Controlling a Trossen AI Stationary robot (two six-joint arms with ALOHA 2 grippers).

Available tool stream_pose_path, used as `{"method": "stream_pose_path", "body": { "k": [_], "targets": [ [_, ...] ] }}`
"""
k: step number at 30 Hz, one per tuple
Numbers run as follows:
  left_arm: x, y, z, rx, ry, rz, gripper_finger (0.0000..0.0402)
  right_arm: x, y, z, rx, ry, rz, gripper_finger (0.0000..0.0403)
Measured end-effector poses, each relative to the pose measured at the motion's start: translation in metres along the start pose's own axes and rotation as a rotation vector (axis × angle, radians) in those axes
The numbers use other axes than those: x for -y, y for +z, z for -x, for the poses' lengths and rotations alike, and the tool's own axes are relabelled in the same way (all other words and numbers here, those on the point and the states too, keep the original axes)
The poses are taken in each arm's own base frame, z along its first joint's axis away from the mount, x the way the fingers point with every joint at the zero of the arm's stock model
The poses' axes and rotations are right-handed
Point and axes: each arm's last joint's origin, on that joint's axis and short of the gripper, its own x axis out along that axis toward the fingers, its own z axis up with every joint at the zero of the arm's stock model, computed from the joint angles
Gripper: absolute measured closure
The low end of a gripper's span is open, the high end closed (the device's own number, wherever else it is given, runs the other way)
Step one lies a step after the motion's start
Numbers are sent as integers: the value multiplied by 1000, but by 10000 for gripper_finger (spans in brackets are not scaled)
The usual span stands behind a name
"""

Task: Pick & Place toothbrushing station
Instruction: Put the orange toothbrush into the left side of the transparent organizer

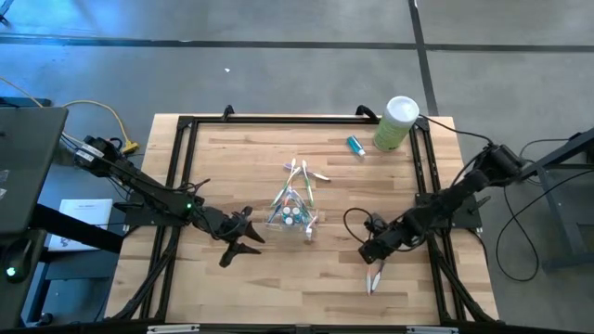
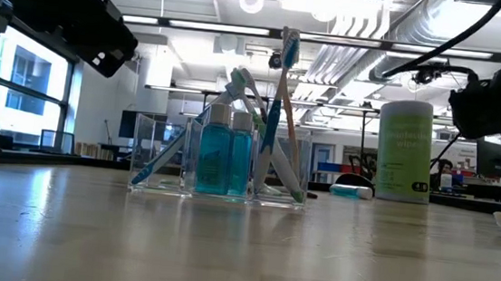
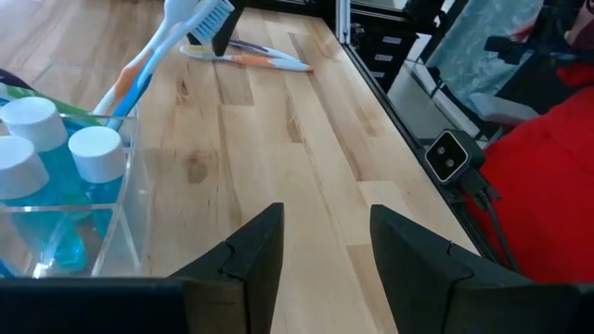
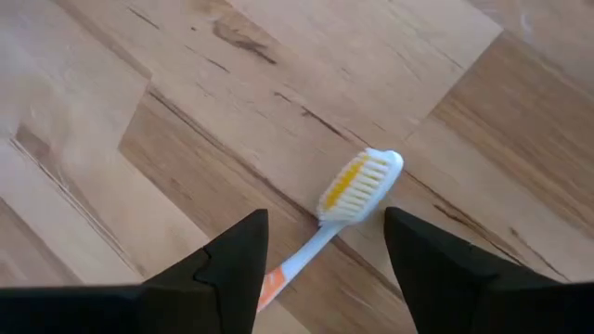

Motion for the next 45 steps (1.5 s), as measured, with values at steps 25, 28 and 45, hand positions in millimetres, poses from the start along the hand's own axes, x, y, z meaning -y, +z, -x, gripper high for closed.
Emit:
{"method": "stream_pose_path", "body": {
  "k": [25, 28, 45],
  "targets": [
    [0, 0, 0, 0, 0, -11, 246, 8, 6, -13, 84, -123, 175, 389],
    [0, 0, 0, 0, 0, -11, 246, 7, 6, -12, 100, -110, 200, 394],
    [3, 9, 1, 88, -30, 62, 246, -73, 18, 32, 388, 127, 606, 395]
  ]
}}
